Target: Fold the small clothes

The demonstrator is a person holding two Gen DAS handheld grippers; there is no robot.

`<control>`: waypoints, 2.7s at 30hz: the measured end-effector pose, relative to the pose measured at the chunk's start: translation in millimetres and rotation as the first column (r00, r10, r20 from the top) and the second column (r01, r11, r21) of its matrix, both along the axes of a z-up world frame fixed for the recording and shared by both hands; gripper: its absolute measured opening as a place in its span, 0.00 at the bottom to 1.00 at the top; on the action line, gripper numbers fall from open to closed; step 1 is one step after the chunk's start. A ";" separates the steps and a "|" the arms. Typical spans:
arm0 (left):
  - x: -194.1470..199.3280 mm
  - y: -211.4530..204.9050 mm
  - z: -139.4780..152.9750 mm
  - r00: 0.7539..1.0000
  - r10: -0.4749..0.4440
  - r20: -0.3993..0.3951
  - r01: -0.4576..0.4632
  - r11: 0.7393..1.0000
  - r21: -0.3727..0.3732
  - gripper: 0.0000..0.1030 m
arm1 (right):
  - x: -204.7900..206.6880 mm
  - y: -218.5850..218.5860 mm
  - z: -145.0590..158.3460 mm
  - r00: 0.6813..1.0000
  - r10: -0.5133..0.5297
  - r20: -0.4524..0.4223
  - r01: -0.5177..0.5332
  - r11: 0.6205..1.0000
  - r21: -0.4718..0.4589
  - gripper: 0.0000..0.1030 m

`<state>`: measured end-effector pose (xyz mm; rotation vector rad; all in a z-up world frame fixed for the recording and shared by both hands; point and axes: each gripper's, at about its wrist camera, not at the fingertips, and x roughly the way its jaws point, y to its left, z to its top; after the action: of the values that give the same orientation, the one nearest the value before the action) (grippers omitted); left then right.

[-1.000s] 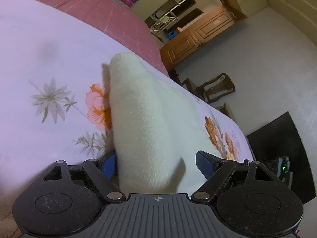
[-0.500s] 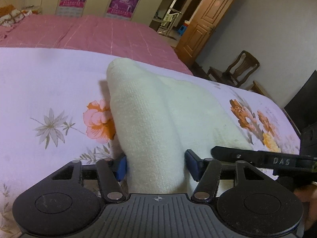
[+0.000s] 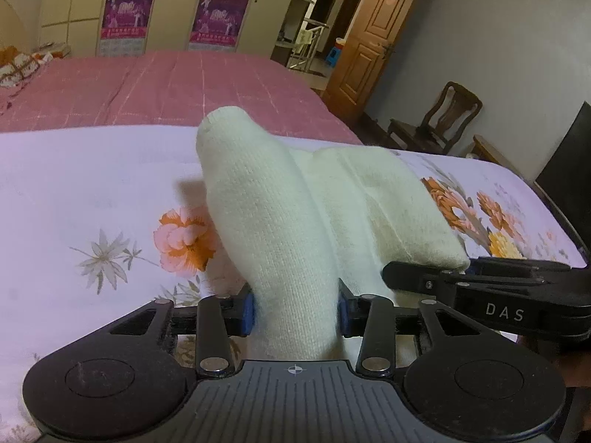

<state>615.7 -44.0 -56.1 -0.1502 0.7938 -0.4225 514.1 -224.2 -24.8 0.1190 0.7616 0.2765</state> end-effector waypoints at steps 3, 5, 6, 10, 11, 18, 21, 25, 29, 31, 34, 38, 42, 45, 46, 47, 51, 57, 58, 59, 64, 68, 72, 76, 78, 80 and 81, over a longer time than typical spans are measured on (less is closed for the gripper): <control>-7.5 2.2 8.0 1.000 -0.005 0.013 0.005 1.000 0.008 0.40 | -6.1 2.7 7.0 1.000 0.010 0.020 -0.009 1.000 -0.025 0.29; -13.6 7.5 13.9 1.000 -0.005 0.023 0.005 1.000 0.011 0.40 | -10.8 7.7 14.6 0.999 0.023 0.038 -0.022 0.999 -0.045 0.29; -17.4 11.5 17.3 1.000 -0.003 0.028 0.003 1.000 0.013 0.40 | -12.7 10.2 18.4 0.998 0.029 0.047 -0.027 0.998 -0.053 0.29; -36.1 34.9 32.2 0.999 0.020 0.049 -0.022 0.999 0.028 0.40 | -22.3 27.9 35.4 0.995 0.065 0.076 -0.060 0.996 -0.071 0.29; -41.2 42.5 35.5 0.998 0.028 0.055 -0.030 0.999 0.034 0.40 | -23.9 34.9 39.1 0.994 0.078 0.082 -0.072 0.995 -0.072 0.29; -90.6 131.0 49.6 0.989 0.133 0.067 -0.139 0.987 0.078 0.40 | -38.9 105.6 47.8 0.976 0.195 0.100 -0.193 0.981 -0.027 0.29; -113.6 172.0 47.6 0.980 0.190 0.058 -0.195 0.976 0.096 0.40 | -43.7 139.5 42.7 0.966 0.244 0.089 -0.245 0.969 0.004 0.29; -139.8 219.9 35.8 0.967 0.254 0.026 -0.255 0.962 0.095 0.40 | -51.0 183.9 32.5 0.949 0.308 0.066 -0.311 0.950 0.033 0.29; -157.6 245.3 20.1 0.957 0.291 -0.003 -0.290 0.955 0.069 0.40 | -60.3 209.8 24.2 0.935 0.352 0.038 -0.354 0.934 0.048 0.29; -161.2 250.5 12.0 0.954 0.299 -0.017 -0.297 0.953 0.053 0.40 | -66.0 217.3 22.5 0.930 0.366 0.023 -0.367 0.929 0.059 0.29; -165.1 255.2 -2.3 0.952 0.305 -0.031 -0.304 0.952 0.042 0.44 | -74.0 218.6 18.0 0.928 0.372 0.000 -0.371 0.926 0.075 0.29; -173.0 266.9 -18.8 0.932 0.362 -0.013 -0.362 0.932 0.036 0.79 | -69.2 210.8 -1.7 0.942 0.328 -0.068 -0.321 0.943 0.092 0.31; -191.9 284.2 -18.7 0.914 0.406 0.013 -0.406 0.914 -0.002 0.82 | -60.3 184.8 -13.4 0.959 0.269 -0.084 -0.252 0.951 0.179 0.47; -207.0 287.7 -3.1 0.889 0.447 0.099 -0.449 0.894 -0.001 0.63 | -66.1 161.3 5.5 0.979 0.203 0.008 -0.201 0.961 0.191 0.42; -206.7 285.2 4.3 0.888 0.442 0.127 -0.445 0.896 -0.013 0.59 | -67.2 157.4 13.0 0.980 0.192 0.042 -0.197 0.963 0.182 0.37; -202.6 280.8 9.0 0.894 0.424 0.145 -0.427 0.904 -0.017 0.59 | -66.8 156.8 18.3 0.977 0.203 0.067 -0.212 0.962 0.175 0.27; -172.5 243.7 11.0 0.937 0.303 0.173 -0.320 0.944 0.078 0.59 | -66.7 186.6 24.3 0.937 0.335 0.103 -0.343 0.936 0.077 0.21; -149.5 238.4 -21.4 0.943 0.312 0.116 -0.327 0.934 0.144 0.59 | -58.2 211.2 -0.9 0.925 0.377 0.045 -0.372 0.924 -0.089 0.20; -151.9 236.5 -21.3 0.943 0.312 0.118 -0.327 0.933 0.147 0.59 | -56.8 212.7 -0.5 0.924 0.379 0.041 -0.375 0.923 -0.091 0.20; -152.3 237.2 -21.1 0.942 0.314 0.120 -0.330 0.933 0.146 0.59 | -55.8 214.1 0.4 0.923 0.383 0.037 -0.379 0.921 -0.095 0.20; -189.6 232.0 2.2 0.915 0.364 0.173 -0.382 0.921 0.081 0.59 | -64.1 208.0 22.3 0.926 0.370 0.070 -0.367 0.929 -0.058 0.19; -223.9 223.8 -1.0 0.900 0.402 0.169 -0.417 0.906 0.069 0.59 | -93.7 190.6 31.4 0.905 0.416 0.083 -0.415 0.909 -0.034 0.18; -240.3 213.4 -28.3 0.893 0.443 0.081 -0.450 0.879 0.156 0.59 | -114.8 196.8 13.2 0.895 0.446 0.029 -0.442 0.893 -0.086 0.17; -264.9 208.4 -33.2 0.883 0.463 0.076 -0.469 0.870 0.154 0.59 | -125.4 191.7 -4.6 0.907 0.419 -0.032 -0.420 0.897 -0.137 0.18; -278.0 206.2 -27.1 0.881 0.464 0.097 -0.473 0.868 0.149 0.59 | -135.2 184.8 3.4 0.917 0.399 -0.016 -0.397 0.906 -0.146 0.18; -286.5 207.6 -31.0 0.880 0.468 0.086 -0.476 0.863 0.170 0.59 | -151.9 174.3 15.1 0.918 0.396 0.015 -0.393 0.914 -0.099 0.19; -289.2 209.3 -33.6 0.879 0.471 0.076 -0.477 0.862 0.169 0.59 | -159.0 171.7 16.6 0.914 0.406 0.014 -0.404 0.912 -0.078 0.19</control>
<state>326.6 165.4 -89.8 -0.1607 0.7297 0.1187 355.0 -52.5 -8.2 -0.1165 0.7615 0.6440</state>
